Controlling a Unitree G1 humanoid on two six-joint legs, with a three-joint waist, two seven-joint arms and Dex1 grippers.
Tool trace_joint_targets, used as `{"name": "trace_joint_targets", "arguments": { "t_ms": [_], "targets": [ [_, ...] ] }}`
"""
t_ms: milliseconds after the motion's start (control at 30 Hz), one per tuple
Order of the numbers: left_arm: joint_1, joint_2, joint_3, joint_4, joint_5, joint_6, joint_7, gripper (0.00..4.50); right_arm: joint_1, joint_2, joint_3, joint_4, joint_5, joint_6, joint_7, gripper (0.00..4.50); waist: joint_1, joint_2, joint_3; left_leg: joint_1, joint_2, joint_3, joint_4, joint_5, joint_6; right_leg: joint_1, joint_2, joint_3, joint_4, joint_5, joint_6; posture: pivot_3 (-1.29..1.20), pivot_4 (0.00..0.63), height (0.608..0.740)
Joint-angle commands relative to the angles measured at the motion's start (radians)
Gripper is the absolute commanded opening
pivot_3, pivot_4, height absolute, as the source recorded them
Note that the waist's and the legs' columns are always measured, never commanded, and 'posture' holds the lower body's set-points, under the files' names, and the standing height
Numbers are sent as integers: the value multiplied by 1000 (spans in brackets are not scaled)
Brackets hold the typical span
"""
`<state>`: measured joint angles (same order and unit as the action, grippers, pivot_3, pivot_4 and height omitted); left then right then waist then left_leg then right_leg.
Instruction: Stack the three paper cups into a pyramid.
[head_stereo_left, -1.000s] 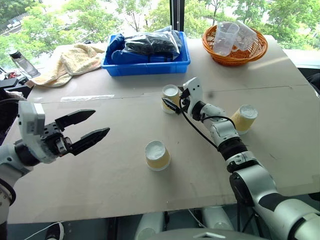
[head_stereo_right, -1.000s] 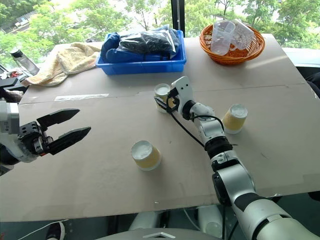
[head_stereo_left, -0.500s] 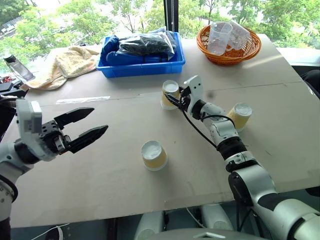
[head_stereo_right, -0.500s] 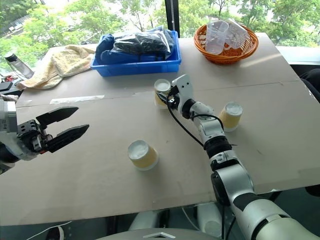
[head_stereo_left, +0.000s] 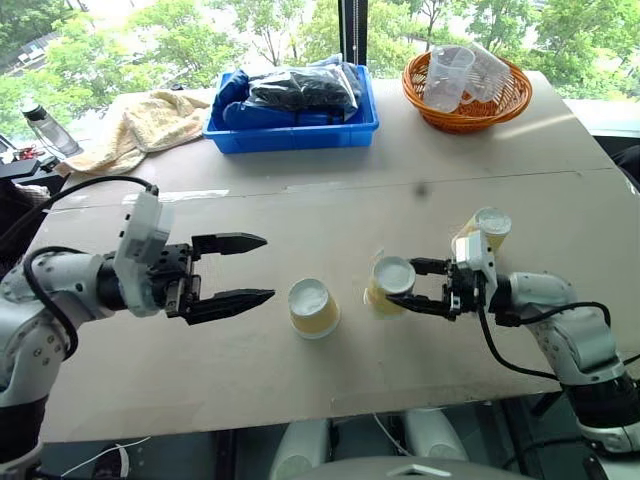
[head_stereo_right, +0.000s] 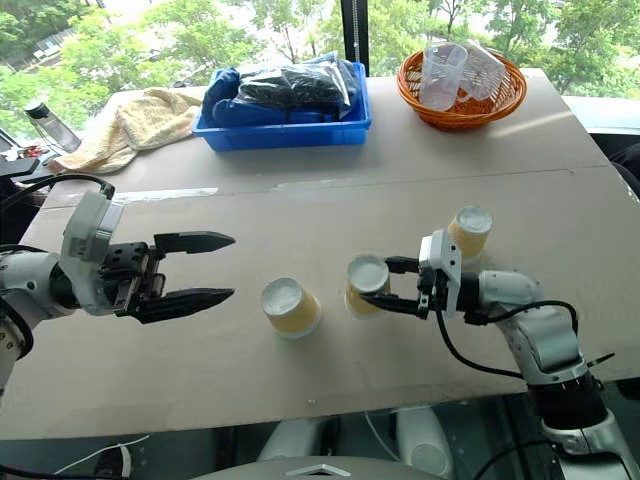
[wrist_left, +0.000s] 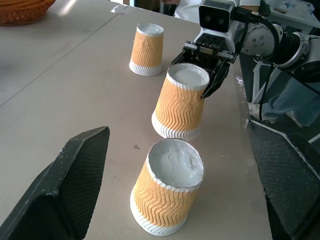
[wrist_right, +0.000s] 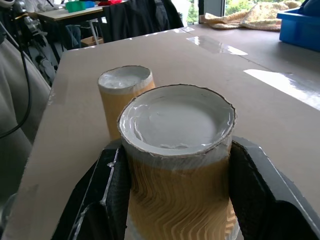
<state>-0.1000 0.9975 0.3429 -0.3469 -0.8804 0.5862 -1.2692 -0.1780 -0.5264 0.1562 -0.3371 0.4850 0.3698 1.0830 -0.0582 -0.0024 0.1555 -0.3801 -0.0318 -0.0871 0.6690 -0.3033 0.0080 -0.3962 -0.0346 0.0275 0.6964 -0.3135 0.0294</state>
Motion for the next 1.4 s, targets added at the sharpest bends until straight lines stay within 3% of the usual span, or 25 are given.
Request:
{"name": "trace_joint_targets", "arguments": {
  "t_ms": [33,500,667,700,1067,1267,1400],
  "targets": [
    [-41,15,-20,19,21,-28,-52,4500,-12,22,30,-30,-37,-37,-35,1983,0,0,0,0,0,0,1,0,0,0,0,0,0,0,0,0,150,740],
    [-67,15,-47,8,51,-36,-102,4500,-15,86,111,72,-150,-141,-84,1983,17,-1,0,-1,0,-1,1,0,0,0,0,-1,0,0,0,0,150,740],
    [-63,17,-40,10,47,-34,-104,4500,-7,61,95,59,-130,-111,-70,4365,19,-1,0,-1,-1,-1,2,0,0,0,0,-1,0,0,0,0,150,740],
    [-63,17,-39,10,46,-33,-104,4500,-3,58,83,50,-121,-108,-73,4446,19,-2,0,-1,-1,-1,2,0,0,0,0,-1,-1,0,0,0,150,740],
    [-186,-28,-56,52,7,20,-12,4500,172,-84,-169,-85,-23,-93,-109,4446,26,-3,0,-2,-1,-2,3,0,0,1,-1,-2,0,0,0,0,150,740],
    [-434,-218,-215,78,46,39,159,4500,118,-24,-452,-41,-89,-221,-393,4446,30,-3,0,-2,-1,-1,6,0,0,2,0,-2,1,0,0,0,150,740],
    [-488,-273,-281,108,104,27,171,4500,89,-13,-464,12,-155,-241,-468,4446,22,-4,0,-2,-2,-1,9,0,0,3,1,-1,2,1,1,0,150,740]
  ]
}}
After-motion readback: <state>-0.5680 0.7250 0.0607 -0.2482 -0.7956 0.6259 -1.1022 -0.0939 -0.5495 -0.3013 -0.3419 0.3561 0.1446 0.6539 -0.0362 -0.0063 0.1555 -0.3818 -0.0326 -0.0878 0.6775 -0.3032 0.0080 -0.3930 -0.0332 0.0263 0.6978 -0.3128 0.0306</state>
